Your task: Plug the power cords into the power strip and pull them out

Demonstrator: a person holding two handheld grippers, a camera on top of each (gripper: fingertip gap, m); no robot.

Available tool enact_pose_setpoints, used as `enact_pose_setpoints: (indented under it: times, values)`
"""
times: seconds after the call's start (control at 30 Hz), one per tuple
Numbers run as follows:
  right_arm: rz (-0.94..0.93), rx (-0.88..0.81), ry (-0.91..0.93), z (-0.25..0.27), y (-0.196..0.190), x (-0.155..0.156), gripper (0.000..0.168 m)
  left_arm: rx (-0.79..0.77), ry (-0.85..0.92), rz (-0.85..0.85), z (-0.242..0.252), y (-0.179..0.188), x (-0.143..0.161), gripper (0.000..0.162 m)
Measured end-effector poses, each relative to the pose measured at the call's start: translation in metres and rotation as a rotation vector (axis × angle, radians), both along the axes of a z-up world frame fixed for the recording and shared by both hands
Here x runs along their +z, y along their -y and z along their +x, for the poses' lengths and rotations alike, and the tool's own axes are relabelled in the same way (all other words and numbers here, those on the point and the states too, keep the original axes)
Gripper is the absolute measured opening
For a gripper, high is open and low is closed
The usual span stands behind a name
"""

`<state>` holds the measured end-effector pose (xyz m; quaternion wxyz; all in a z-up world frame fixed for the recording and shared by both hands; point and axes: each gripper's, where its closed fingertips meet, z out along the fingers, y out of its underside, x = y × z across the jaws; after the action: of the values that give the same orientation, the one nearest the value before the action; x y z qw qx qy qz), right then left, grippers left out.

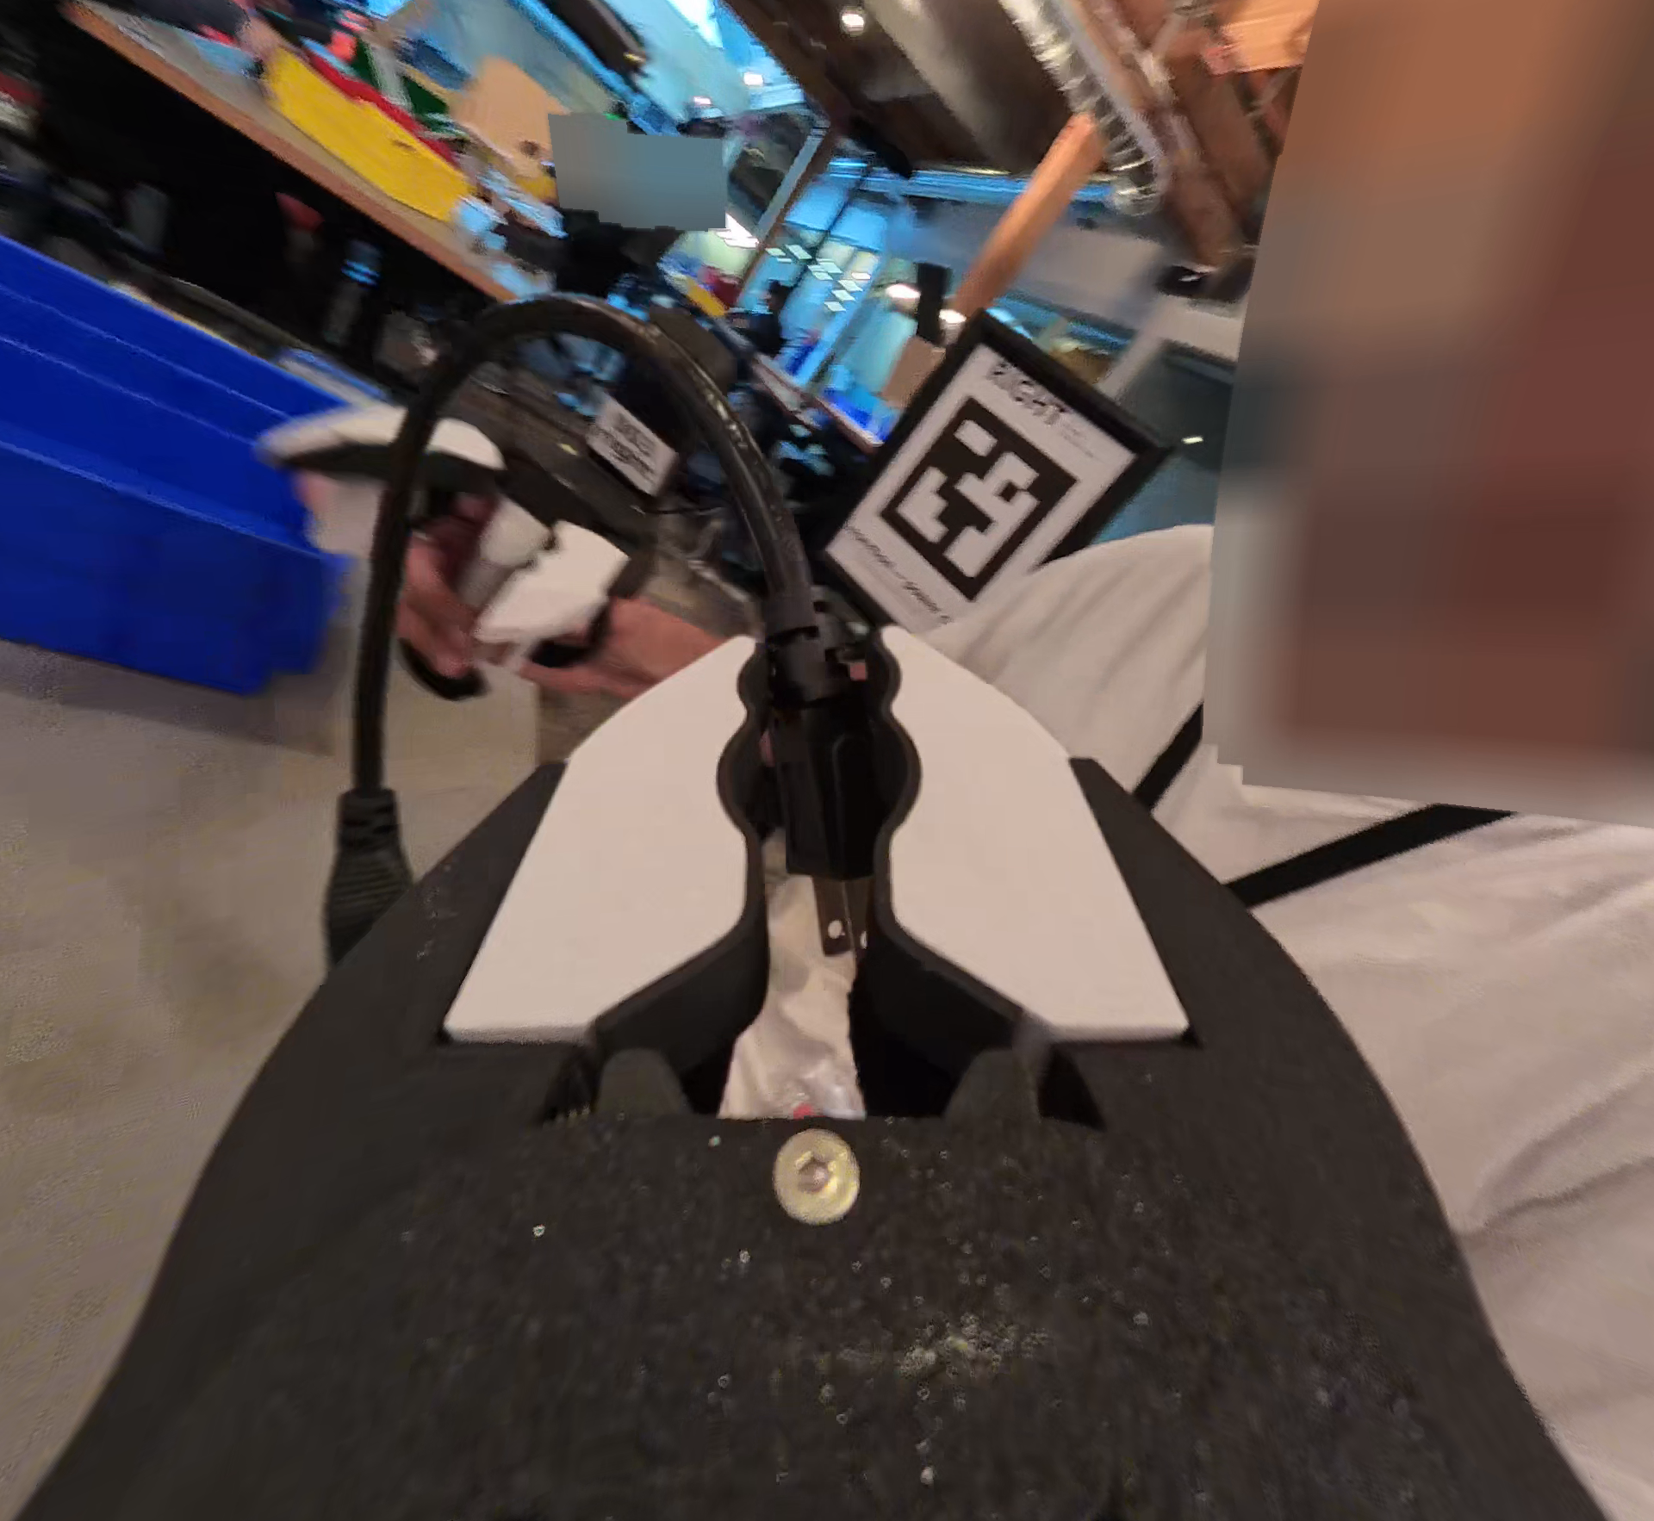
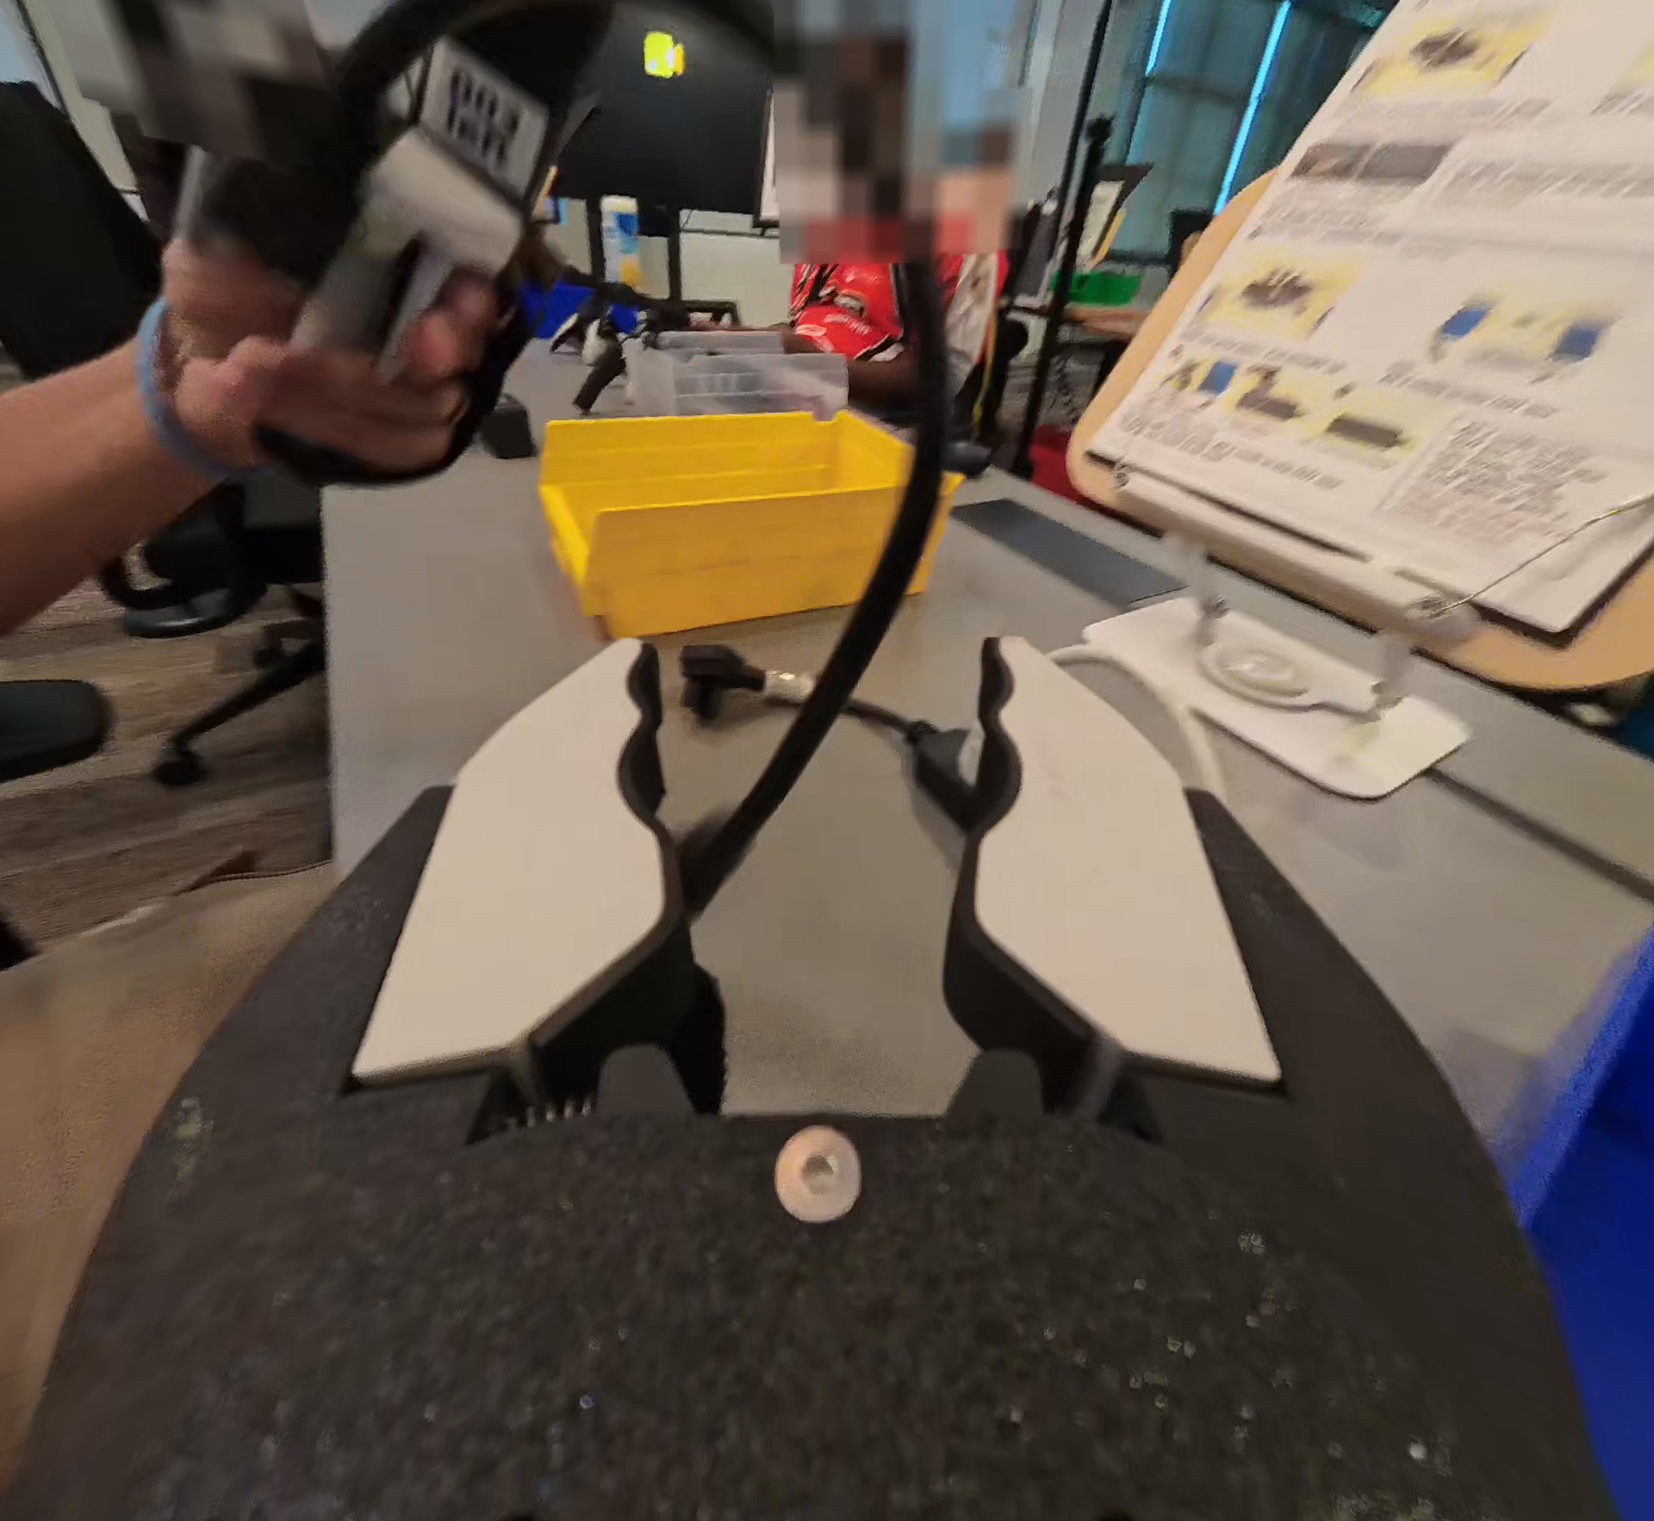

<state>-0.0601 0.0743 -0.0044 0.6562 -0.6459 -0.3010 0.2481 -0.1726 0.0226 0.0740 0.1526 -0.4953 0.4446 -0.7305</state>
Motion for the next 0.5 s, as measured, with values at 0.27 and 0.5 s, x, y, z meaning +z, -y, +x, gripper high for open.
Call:
enact_pose_setpoints:
  times: [0.27, 0.5]
  values:
    - [-0.095, 0.422, -0.181, -0.009, 0.038, 0.020, 0.000, -0.058, -0.022, -0.178, 0.010, -0.011, -0.062, 0.017]
    - [-0.391, 0.168, 0.249, -0.013, 0.015, 0.004, 0.000, 0.334, -0.401, 0.218, 0.020, -0.062, -0.146, 0.019]
